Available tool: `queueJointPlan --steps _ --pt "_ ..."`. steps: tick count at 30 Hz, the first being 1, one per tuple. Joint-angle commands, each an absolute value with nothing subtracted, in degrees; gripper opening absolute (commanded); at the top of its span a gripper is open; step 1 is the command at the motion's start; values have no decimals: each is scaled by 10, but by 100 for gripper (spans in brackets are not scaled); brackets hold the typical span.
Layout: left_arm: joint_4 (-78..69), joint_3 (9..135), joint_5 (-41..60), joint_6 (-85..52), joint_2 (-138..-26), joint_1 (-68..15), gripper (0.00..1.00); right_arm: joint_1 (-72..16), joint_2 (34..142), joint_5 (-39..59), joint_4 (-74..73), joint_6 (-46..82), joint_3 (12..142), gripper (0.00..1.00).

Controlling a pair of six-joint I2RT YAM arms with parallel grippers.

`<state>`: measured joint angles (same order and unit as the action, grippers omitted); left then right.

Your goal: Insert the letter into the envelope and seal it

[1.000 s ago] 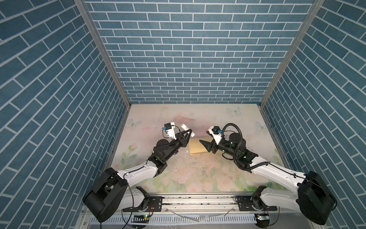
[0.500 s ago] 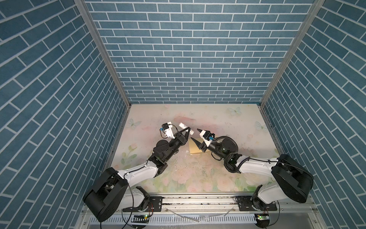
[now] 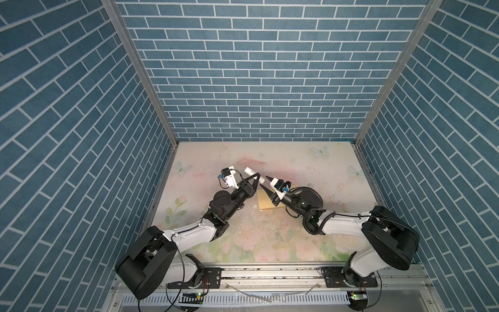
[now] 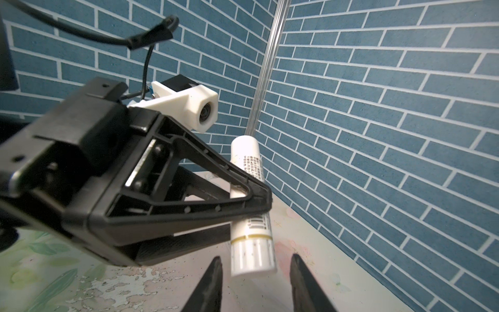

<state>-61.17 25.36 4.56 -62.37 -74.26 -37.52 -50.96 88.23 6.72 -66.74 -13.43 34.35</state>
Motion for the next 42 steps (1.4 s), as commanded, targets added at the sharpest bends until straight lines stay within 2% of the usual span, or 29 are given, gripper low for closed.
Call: queueJointPlan --steps 1,14,23,32,37,39,42 --pt "-639 255 57 -627 -751 -378 0 -514 891 69 -695 -153 367 37" --pt "-654 253 66 -628 -762 -378 0 -514 900 73 -672 -152 378 29" --pt "-662 250 68 -628 -762 -378 0 -514 901 58 -666 -154 373 34" --pt "-661 250 73 -628 -766 -378 0 -514 888 65 -655 -153 372 21" --pt "-657 250 86 -595 -766 -378 0 -504 865 111 -607 -92 385 12" --pt "-658 251 94 -564 -762 -378 0 -475 855 168 -586 -5 398 7" --pt "-657 253 113 -518 -755 -378 0 -436 850 271 -551 109 425 5"
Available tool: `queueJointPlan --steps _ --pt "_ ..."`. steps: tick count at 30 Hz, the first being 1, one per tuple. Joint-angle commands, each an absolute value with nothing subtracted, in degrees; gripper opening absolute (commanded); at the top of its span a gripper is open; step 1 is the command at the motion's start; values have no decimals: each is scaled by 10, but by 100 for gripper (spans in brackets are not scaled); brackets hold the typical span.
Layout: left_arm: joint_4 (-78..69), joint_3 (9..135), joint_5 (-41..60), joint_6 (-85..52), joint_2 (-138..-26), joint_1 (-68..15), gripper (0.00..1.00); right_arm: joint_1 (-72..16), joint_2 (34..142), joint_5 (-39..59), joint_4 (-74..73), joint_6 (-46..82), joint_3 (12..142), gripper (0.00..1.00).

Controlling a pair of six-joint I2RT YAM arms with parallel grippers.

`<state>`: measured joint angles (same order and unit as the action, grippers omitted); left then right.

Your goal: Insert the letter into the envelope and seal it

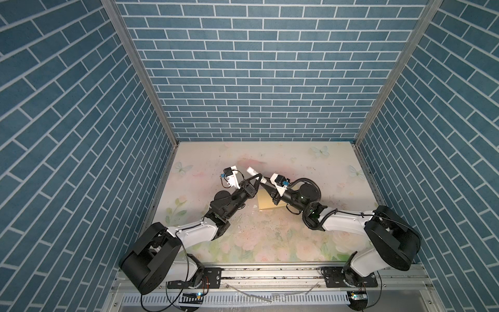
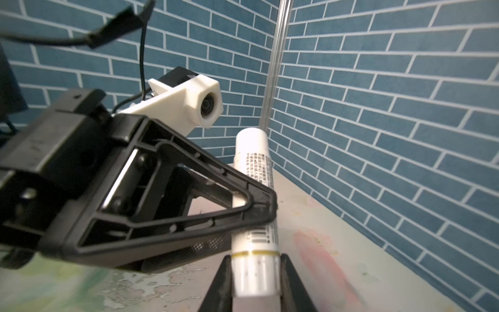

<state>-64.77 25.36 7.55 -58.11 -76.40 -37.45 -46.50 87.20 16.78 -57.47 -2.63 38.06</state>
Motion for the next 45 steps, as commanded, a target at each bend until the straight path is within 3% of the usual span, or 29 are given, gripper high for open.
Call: queueJointPlan --steps 1,5,9,15,18,23,27,34,40,45 --pt "-656 255 119 -505 -753 -378 0 -425 851 301 -536 139 436 5" --pt "-632 264 147 -454 -738 -378 0 -383 873 415 -509 289 479 3" --pt "-613 268 156 -427 -723 -378 0 -354 916 468 -629 438 484 0" --pt "-604 267 152 -427 -715 -378 0 -347 948 491 -682 487 491 1" --pt "-604 267 132 -456 -720 -378 0 -347 939 480 -649 433 484 15" --pt "-606 262 82 -533 -720 -378 0 -364 853 376 -527 192 426 63" --pt "-603 267 76 -568 -718 -377 0 -408 784 204 -495 -19 362 73" --pt "-602 276 79 -601 -721 -377 0 -468 780 76 -595 -176 313 74" --pt "-604 277 80 -612 -724 -377 0 -511 835 -9 -706 -247 315 65" --pt "-607 276 80 -616 -728 -378 0 -529 865 -20 -746 -260 328 57"
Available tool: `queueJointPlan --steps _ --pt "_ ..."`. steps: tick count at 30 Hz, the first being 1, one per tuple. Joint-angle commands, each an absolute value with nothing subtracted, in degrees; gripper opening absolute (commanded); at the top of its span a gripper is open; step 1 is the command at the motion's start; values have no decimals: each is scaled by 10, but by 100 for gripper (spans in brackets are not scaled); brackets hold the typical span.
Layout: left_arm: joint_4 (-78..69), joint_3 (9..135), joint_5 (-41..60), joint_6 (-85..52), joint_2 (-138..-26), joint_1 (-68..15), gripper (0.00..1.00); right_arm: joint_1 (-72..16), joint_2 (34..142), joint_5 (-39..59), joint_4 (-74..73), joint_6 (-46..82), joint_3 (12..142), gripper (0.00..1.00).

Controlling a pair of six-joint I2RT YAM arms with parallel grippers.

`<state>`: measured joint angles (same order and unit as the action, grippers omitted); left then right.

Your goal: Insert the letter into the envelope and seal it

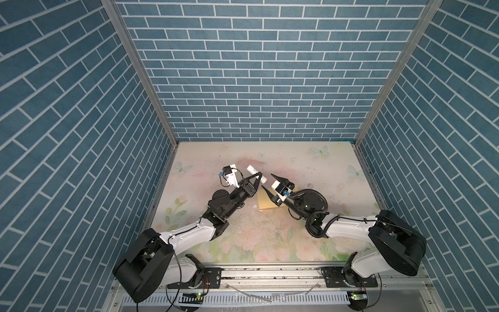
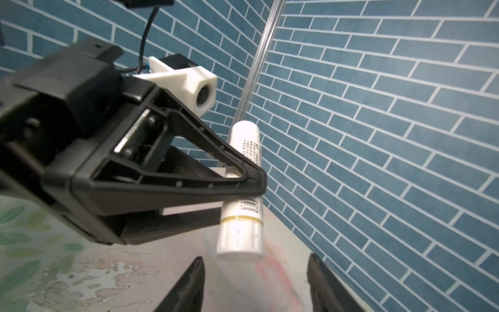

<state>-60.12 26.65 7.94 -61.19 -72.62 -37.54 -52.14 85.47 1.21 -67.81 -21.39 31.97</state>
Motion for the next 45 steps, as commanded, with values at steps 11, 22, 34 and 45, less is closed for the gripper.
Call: queueJointPlan --steps 11,22,34,45 --pt "-612 274 82 -620 -732 -378 0 -542 886 -36 -773 -268 340 42" --pt "-624 273 84 -628 -743 -378 0 -546 892 -34 -760 -270 352 36" --pt "-639 272 92 -628 -756 -377 0 -545 888 -28 -748 -221 359 0" --pt "-697 272 115 -588 -767 -378 0 -420 838 206 -537 312 457 0"
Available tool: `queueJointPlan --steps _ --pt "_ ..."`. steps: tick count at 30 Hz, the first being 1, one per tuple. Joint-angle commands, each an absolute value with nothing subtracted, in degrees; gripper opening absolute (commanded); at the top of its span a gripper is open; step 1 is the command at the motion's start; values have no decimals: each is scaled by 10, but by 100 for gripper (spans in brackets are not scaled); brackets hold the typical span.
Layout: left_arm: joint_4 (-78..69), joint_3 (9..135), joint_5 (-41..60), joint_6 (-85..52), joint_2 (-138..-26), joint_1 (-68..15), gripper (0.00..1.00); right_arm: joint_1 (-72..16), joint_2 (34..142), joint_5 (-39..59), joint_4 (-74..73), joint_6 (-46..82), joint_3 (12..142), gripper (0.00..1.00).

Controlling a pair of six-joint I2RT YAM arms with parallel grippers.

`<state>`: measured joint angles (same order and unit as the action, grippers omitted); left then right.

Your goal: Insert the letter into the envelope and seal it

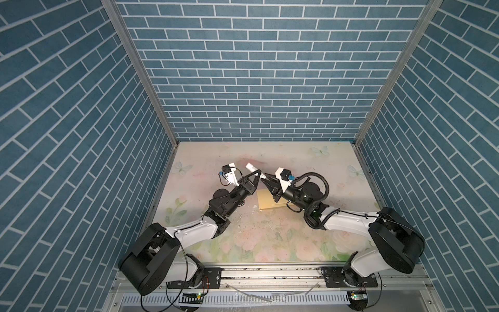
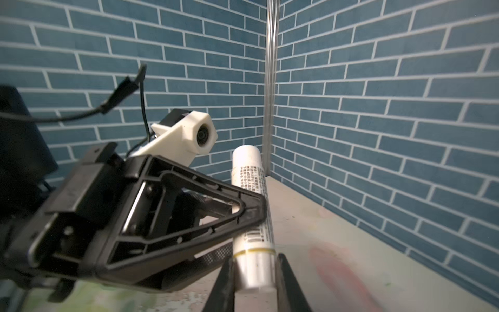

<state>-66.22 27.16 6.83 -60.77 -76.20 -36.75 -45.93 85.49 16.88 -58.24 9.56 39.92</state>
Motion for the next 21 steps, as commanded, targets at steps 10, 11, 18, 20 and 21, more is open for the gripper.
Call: queueJointPlan --steps 10,11,18,20,21 --pt "-707 271 118 -577 -764 -377 0 -390 885 319 -627 494 482 0" --pt "-704 270 116 -577 -761 -377 0 -390 883 324 -616 477 482 1" --pt "-686 268 95 -588 -747 -377 0 -403 799 237 -592 230 398 48" --pt "-678 271 92 -597 -745 -378 0 -426 772 189 -585 98 366 57" --pt "-676 272 91 -600 -744 -377 0 -441 764 163 -583 33 353 59"
